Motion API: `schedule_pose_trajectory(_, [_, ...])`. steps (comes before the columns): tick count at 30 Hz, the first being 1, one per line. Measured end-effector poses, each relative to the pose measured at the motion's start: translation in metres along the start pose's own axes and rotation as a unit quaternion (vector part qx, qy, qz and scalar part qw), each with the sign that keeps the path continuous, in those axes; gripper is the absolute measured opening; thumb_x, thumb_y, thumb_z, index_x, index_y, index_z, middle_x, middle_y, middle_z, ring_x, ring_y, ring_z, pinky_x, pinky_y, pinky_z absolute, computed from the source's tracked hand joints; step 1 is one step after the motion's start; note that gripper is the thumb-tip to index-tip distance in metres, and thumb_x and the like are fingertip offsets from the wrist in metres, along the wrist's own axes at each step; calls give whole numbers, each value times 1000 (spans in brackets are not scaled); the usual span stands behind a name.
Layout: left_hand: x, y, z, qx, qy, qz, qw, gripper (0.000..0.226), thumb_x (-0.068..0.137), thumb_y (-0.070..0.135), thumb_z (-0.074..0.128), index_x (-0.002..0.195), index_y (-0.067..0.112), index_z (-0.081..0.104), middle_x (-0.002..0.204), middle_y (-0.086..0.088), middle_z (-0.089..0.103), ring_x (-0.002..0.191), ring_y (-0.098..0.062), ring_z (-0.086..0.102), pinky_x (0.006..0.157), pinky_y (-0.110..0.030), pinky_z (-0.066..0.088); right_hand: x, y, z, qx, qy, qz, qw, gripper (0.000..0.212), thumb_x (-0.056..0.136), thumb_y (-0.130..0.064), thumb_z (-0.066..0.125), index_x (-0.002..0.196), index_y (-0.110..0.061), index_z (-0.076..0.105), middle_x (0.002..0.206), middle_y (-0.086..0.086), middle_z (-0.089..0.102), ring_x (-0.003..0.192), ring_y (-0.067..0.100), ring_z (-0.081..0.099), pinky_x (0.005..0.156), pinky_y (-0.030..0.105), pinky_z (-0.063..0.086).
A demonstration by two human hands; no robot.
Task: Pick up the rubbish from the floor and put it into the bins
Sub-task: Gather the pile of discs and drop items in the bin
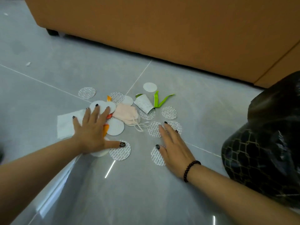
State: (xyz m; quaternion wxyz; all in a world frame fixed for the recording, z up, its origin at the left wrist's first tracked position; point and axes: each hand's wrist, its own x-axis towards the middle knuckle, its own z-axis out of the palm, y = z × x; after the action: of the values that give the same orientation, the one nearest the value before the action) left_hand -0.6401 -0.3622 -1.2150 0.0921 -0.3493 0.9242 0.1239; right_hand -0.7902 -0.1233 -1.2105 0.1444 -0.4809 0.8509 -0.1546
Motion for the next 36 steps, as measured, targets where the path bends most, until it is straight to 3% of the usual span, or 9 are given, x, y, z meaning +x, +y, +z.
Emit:
schedule_pose_trajectory(4, [-12,28,6,-55,0,59,997,145,28,104,29,148,36,-15,159,2,-21,147,-26,-16,115,-59,-6,21,-18,-12,26,125,-9,992,54,96,-14,45,147,-14,26,156,5,15,144,21,16,118,37,16])
schedule_pose_trajectory(7, [-17,40,8,-166,90,61,980,127,44,94,46,150,37,5,161,3,-8,148,-23,-2,118,-51,3,71,-20,-31,44,156,29,986,50,95,-13,45,143,-14,33,154,7,17,141,24,20,115,38,24])
schedule_pose_trajectory(11, [6,19,1,-209,163,-17,964,91,72,70,37,151,29,19,162,-1,-1,149,-21,-2,117,-48,0,145,-22,-35,-26,79,61,995,53,97,-33,42,145,-16,28,158,7,8,145,25,8,116,39,20])
schedule_pose_trajectory(14, [36,-13,-6,-128,139,-27,982,79,87,67,36,152,27,16,162,-3,-1,149,-20,-5,117,-51,-3,183,-23,-26,-73,-14,68,995,63,95,-46,40,149,-20,18,159,6,4,146,26,1,118,42,10])
schedule_pose_trajectory(17, [61,-34,-16,-59,98,-30,993,76,88,68,32,151,27,16,162,-2,2,149,-19,-3,117,-54,-3,200,-24,-17,-102,-59,72,990,65,91,-56,37,146,-25,22,158,5,10,145,26,6,116,48,12])
schedule_pose_trajectory(22, [63,-20,-17,-59,52,-8,997,80,87,70,34,152,28,13,162,0,1,149,-16,-4,117,-54,-4,160,-28,-10,-73,-80,38,993,69,92,-56,39,150,-26,16,160,1,1,147,22,-2,119,42,3])
schedule_pose_trajectory(28, [5,21,3,-103,19,59,993,90,77,70,26,153,24,9,162,3,2,148,-14,-3,118,-48,-5,67,-33,-3,-25,-64,6,998,57,98,-27,42,150,-23,17,159,4,5,147,21,0,120,34,2])
schedule_pose_trajectory(32, [-45,44,24,-151,42,44,987,87,76,61,23,153,21,12,162,0,4,149,-15,-2,119,-43,-4,13,-44,6,49,-51,8,997,60,96,-15,46,148,-26,21,158,2,14,146,19,9,119,34,9])
schedule_pose_trajectory(36, [-86,67,28,-174,21,40,984,97,70,70,12,152,19,13,161,-10,-4,148,-25,-1,119,-40,1,-30,-52,9,49,-19,35,998,59,92,-11,49,145,-28,30,154,-2,22,141,20,24,117,42,16])
